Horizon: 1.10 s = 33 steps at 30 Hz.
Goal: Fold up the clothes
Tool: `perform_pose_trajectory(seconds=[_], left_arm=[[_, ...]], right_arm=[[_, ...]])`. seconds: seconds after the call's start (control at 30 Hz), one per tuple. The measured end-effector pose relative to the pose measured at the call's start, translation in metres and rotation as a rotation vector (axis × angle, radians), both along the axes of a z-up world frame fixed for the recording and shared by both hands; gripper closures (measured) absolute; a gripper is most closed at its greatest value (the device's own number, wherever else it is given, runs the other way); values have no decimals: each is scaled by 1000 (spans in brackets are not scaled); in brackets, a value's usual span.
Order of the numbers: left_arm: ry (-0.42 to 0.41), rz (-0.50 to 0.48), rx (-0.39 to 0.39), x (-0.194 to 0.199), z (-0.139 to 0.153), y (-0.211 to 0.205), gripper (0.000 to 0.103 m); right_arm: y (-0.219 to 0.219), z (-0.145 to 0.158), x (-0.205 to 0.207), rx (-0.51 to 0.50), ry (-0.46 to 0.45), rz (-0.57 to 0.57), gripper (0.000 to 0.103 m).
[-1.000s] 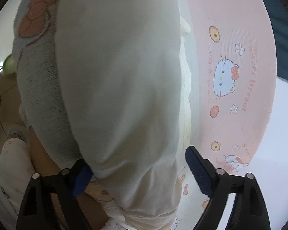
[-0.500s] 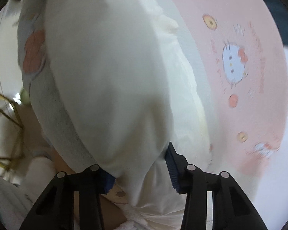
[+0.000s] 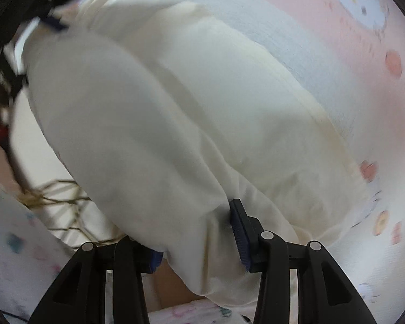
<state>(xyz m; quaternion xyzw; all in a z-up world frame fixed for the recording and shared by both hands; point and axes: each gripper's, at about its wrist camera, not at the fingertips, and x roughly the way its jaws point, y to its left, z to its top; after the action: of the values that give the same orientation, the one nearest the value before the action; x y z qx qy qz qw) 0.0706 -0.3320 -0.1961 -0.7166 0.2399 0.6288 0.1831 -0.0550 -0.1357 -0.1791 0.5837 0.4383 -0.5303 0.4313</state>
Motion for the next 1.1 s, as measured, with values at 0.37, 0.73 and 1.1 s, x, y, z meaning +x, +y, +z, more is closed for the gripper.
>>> perform_pose_trajectory(seconds=[0.37, 0.73, 1.1], left_arm=[[-45, 240, 123, -39, 25, -41, 31], [-7, 357, 117, -85, 33, -40, 60], [-62, 583, 158, -103, 20, -73, 58]], right_arm=[[-14, 23, -75, -27, -134, -306, 61], [-28, 41, -124, -45, -171, -463, 75], [-80, 57, -170, -25, -141, -440, 75]])
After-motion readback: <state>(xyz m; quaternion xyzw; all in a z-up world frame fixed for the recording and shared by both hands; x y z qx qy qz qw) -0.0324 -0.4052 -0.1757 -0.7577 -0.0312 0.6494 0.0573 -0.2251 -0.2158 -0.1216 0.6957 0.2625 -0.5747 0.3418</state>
